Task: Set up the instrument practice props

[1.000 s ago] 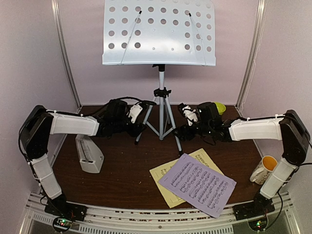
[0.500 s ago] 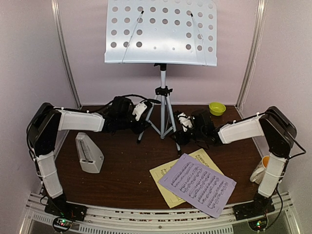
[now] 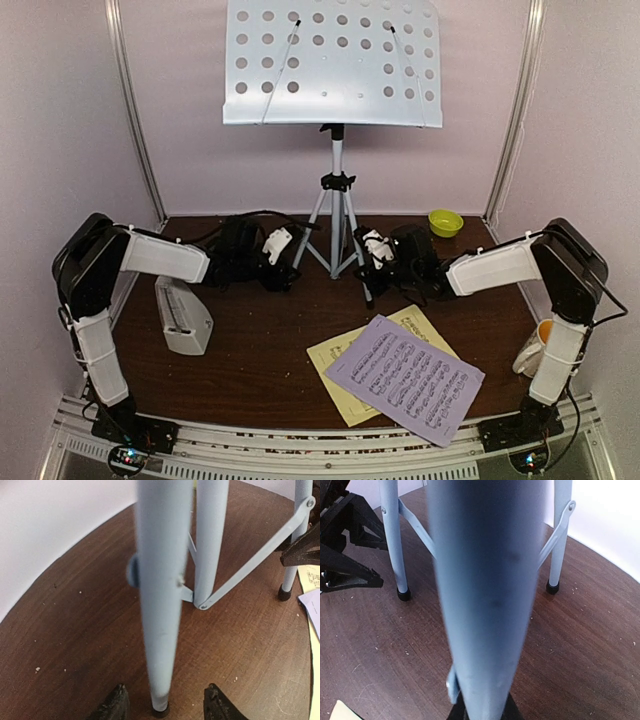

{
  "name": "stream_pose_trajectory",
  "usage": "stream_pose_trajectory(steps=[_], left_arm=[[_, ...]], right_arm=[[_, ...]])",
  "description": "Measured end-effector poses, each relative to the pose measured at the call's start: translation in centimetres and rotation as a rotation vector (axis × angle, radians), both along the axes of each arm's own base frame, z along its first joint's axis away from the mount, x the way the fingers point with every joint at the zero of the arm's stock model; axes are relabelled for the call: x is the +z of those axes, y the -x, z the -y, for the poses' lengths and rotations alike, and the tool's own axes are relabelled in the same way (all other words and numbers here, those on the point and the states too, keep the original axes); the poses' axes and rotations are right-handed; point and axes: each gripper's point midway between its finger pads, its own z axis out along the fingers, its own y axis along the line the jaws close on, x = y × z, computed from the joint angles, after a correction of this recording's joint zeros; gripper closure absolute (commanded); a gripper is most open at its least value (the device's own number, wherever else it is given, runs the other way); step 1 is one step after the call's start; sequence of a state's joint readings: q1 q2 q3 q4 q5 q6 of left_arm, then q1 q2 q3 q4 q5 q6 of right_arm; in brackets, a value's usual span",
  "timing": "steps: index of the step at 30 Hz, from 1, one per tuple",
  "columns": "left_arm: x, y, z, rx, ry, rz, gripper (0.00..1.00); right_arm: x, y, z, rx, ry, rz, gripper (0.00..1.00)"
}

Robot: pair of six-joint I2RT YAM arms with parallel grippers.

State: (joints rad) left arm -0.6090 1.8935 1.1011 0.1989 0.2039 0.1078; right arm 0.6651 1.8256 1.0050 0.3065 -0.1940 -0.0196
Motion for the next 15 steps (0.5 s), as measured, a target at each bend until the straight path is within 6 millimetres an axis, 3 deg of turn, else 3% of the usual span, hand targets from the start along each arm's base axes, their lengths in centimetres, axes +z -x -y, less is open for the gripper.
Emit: stream_pose_trajectory(steps=[10,15], left_arm=[[2.5,-1.7,1.4,-0.026,0.055,0.084,0.54],[2.4,-2.2,2.4,-0.053,0.077,0.089,0.68]], right_arm=[[-0.1,-0.2,0.6,-0.007,0.012,0.010,1.00],[-0.1,-0.2,0.6,-0.008,0.013,0.010,1.00]])
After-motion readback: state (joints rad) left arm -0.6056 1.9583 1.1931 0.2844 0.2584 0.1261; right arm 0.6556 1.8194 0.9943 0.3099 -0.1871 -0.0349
